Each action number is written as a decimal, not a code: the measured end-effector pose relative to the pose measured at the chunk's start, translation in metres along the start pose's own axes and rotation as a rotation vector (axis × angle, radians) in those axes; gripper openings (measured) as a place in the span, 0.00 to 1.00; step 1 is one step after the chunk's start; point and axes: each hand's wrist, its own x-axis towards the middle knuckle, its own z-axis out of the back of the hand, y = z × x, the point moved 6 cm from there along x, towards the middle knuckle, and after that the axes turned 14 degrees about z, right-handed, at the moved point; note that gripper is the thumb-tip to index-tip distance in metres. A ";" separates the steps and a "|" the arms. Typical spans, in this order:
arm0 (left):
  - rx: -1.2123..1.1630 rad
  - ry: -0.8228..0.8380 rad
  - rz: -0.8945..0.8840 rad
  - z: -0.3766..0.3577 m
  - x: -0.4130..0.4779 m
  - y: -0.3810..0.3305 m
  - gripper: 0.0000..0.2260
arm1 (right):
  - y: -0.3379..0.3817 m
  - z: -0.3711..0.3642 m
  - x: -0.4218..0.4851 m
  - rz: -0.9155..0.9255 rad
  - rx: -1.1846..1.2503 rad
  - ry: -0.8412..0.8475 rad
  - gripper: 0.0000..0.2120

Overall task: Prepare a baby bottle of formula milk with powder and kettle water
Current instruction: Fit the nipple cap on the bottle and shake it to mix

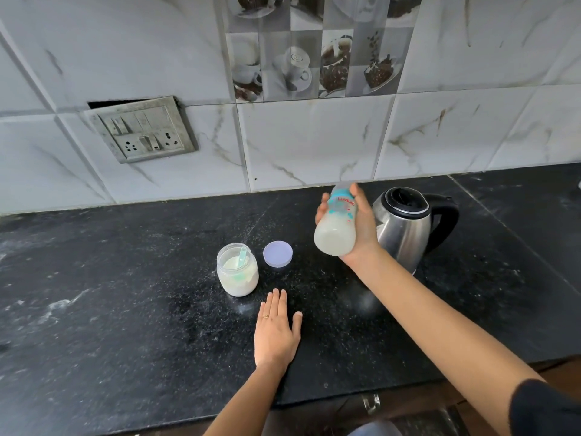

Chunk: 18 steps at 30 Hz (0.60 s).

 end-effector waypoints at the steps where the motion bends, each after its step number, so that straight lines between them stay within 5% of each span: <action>1: 0.000 -0.002 0.001 0.001 0.000 0.000 0.37 | -0.002 0.000 -0.002 -0.008 -0.009 0.009 0.16; 5: -0.004 0.000 0.006 0.000 -0.001 0.000 0.36 | -0.028 0.000 -0.022 -0.098 -0.176 0.178 0.20; 10: 0.000 0.000 0.000 0.000 0.001 0.000 0.36 | -0.008 -0.003 -0.003 -0.010 0.004 -0.011 0.18; 15: -0.001 0.008 0.004 -0.002 0.000 0.001 0.36 | -0.032 -0.006 -0.018 -0.094 -0.162 0.229 0.18; 18: 0.002 0.004 -0.001 -0.002 0.001 0.001 0.36 | -0.014 -0.009 0.002 -0.037 -0.031 0.080 0.18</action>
